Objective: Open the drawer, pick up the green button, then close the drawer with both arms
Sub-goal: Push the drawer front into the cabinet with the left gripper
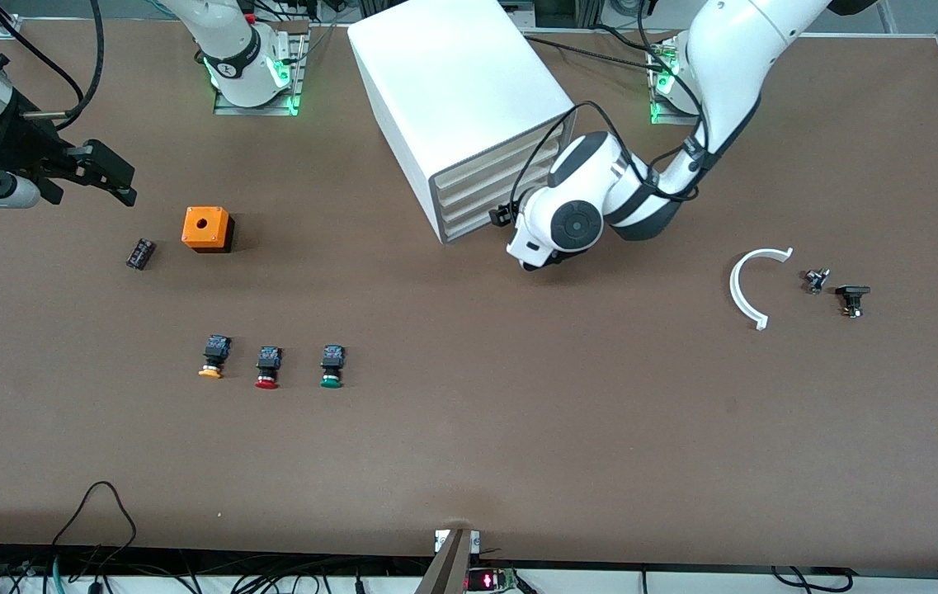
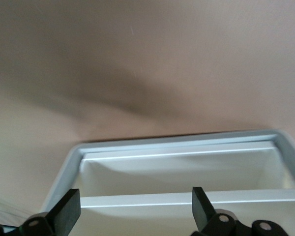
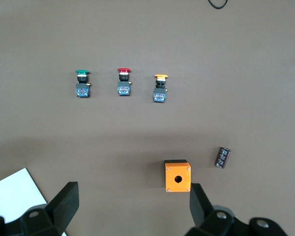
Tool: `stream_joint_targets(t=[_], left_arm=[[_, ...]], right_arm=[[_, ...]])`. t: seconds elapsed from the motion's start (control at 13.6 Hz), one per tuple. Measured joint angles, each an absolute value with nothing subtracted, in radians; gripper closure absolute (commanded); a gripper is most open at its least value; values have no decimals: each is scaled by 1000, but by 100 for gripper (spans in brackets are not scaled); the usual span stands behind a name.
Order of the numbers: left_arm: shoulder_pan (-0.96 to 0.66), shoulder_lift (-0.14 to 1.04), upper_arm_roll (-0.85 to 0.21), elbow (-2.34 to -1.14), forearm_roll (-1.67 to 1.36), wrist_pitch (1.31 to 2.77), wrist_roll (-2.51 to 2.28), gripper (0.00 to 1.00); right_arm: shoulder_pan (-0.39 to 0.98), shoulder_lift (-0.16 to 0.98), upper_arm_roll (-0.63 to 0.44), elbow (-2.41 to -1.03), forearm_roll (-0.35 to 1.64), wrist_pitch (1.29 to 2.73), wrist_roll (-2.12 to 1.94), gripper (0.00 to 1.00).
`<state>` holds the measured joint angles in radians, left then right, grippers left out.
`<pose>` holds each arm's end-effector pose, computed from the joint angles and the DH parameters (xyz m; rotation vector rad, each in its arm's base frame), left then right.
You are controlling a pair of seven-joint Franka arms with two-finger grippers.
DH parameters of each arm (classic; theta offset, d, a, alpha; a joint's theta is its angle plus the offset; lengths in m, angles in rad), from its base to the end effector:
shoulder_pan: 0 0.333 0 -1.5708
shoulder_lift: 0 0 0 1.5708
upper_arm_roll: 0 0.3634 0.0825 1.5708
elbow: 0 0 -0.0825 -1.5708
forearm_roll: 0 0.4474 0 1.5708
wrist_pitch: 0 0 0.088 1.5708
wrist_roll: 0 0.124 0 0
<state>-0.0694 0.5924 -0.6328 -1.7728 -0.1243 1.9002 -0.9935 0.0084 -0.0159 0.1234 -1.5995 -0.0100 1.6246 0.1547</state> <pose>0.5307 -0.4255 0.2501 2.9258 0.5570 -0.8884 0.6129 0.0807 0.6541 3.1347 -0.0353 0.0661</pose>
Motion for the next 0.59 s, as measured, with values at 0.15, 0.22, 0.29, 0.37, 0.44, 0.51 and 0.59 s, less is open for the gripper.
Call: stream_joint_targets(t=[0.15,0.22,0.29,0.37,0.44,0.51,0.59], left_arm=[[-42,586,-633,-1678,-22,1802,-992,0],[-36,583,-633,-1645,18,1773,-988,0],[-32,580,-633,-1624,42,1755,-976,0],[-30,580,-633,-1613,49,1748,-963,0],[-28,580,-633,-1610,51,1748,-954,0],[-27,580,-633,-1610,52,1747,-950,0],[-25,580,-633,-1610,52,1747,-948,0]], right_arm=[[9,-16,123,-1597,-10,1624,155,0],[10,-16,124,-1597,-10,1624,155,0],[11,-16,124,-1596,-10,1624,155,0],[11,-15,123,-1596,-10,1624,155,0],[11,-15,123,-1596,-10,1624,155,0],[11,-15,123,-1596,-10,1624,155,0],[11,-15,123,-1596,-10,1624,155,0]])
